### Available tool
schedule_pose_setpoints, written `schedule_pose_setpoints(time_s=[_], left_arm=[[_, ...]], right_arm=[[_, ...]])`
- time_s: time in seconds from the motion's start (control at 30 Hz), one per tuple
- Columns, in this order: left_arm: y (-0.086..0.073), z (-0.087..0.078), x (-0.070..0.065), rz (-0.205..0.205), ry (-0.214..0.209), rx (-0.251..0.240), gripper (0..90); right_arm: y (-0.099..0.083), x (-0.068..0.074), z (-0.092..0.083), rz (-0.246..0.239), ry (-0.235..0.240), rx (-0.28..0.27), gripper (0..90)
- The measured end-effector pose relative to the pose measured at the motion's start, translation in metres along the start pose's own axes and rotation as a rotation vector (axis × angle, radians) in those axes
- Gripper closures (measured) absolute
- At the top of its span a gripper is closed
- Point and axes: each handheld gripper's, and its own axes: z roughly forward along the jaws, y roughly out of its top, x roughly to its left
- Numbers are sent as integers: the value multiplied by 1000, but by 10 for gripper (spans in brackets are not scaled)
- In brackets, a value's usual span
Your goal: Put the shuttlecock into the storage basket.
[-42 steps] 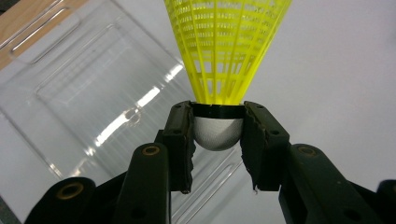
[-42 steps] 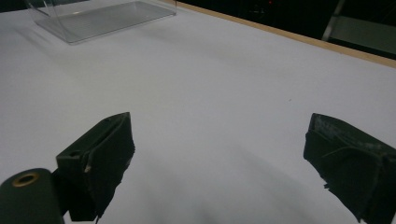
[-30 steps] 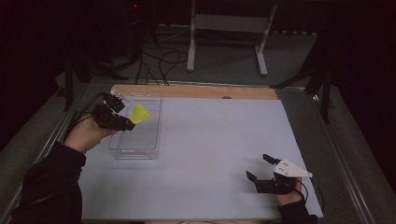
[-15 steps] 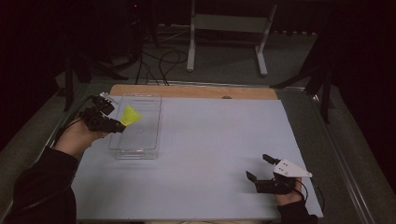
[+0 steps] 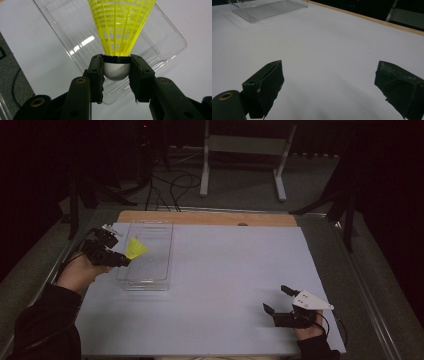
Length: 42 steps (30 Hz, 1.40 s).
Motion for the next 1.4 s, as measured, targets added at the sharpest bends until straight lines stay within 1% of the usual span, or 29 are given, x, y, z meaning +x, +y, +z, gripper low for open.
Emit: schedule_pose_setpoints(time_s=[0.07, 0.13, 0.27, 0.67, 0.8, 0.87, 1.13, 1.2, 1.27, 1.4], left_arm=[[-2, 4, 1, -7, -6, -2, 654], [-4, 7, 2, -11, 0, 1, 654], [-7, 13, 4, -19, -3, 8, 654], [-15, 23, 6, -20, 2, 22, 653], [-17, 26, 6, -13, 3, 31, 652], [-18, 27, 6, -13, 12, 34, 652], [-20, 35, 7, -9, 10, 51, 652], [-20, 36, 7, -2, 12, 58, 651], [-20, 37, 6, 2, 2, 66, 651], [-19, 40, 5, 2, 4, 74, 651]], right_arm=[[0, 0, 0, 1, 2, 0, 83], [0, 0, 0, -1, 0, 1, 82], [0, 0, 0, -1, 0, 0, 83], [0, 0, 0, 0, 3, 1, 83], [0, 0, 0, -1, 4, 2, 83], [0, 0, 0, -2, 4, 2, 83], [0, 0, 1, -1, 6, 2, 83], [0, 0, 0, -1, 5, 2, 83], [0, 0, 0, 0, 5, 2, 83], [0, 0, 1, 0, 6, 3, 83]])
